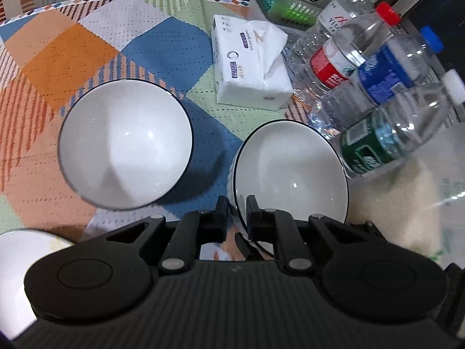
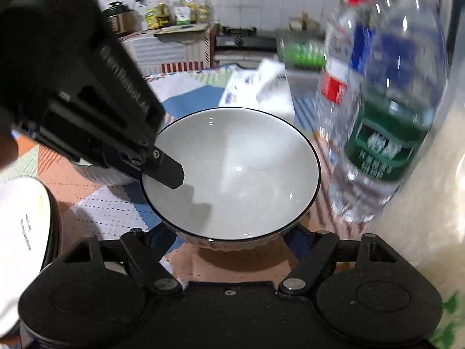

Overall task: Organize plates and bowls
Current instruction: 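Lower the held bowl into the bowl by the tissue box and open both tools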

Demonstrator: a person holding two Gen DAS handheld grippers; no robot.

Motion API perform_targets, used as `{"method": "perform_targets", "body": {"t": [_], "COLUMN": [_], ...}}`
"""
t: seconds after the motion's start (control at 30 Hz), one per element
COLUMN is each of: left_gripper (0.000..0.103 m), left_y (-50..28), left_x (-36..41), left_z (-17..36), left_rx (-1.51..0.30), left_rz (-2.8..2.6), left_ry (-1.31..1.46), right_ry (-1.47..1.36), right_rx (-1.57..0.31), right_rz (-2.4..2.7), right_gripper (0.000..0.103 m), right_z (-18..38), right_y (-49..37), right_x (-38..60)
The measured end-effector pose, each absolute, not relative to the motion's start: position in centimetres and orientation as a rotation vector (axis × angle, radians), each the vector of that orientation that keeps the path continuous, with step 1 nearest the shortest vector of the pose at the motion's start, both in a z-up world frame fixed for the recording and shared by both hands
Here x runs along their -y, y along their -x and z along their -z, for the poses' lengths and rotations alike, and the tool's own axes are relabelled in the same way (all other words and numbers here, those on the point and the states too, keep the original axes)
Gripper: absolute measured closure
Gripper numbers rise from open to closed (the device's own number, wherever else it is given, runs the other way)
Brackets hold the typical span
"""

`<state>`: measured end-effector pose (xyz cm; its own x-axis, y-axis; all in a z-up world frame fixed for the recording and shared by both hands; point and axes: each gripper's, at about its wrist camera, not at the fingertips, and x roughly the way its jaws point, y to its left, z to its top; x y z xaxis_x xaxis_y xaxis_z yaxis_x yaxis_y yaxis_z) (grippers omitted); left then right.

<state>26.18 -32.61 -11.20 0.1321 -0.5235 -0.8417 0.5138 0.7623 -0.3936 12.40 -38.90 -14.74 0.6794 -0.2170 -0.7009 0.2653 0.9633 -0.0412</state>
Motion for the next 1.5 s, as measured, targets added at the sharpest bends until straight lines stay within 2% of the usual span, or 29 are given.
{"method": "perform_targets", "body": {"t": [0.6, 0.97, 1.5], "left_gripper": [0.091, 0.091, 0.091], "left_y": [-18.7, -17.4, -16.2], "left_x": [26.1, 24.2, 25.8], "left_z": [4.4, 7.5, 9.8], "left_rx": [-1.155, -1.281, -1.274], "left_rz": [0.802, 0.754, 0.678], "left_ry": [-0.1, -0.09, -0.229], "right_ry": [-0.026, -0.012, 0.0], "right_rx": [-0.653, -0.679, -0.746], "right_rz": [0.121, 0.097, 0.077], "right_gripper": [0.017, 0.018, 0.017], "right_z": [9.7, 11.3, 12.3], "right_y": [-3.8, -1.7, -1.2], "right_x": [33.5, 31.3, 30.6]}}
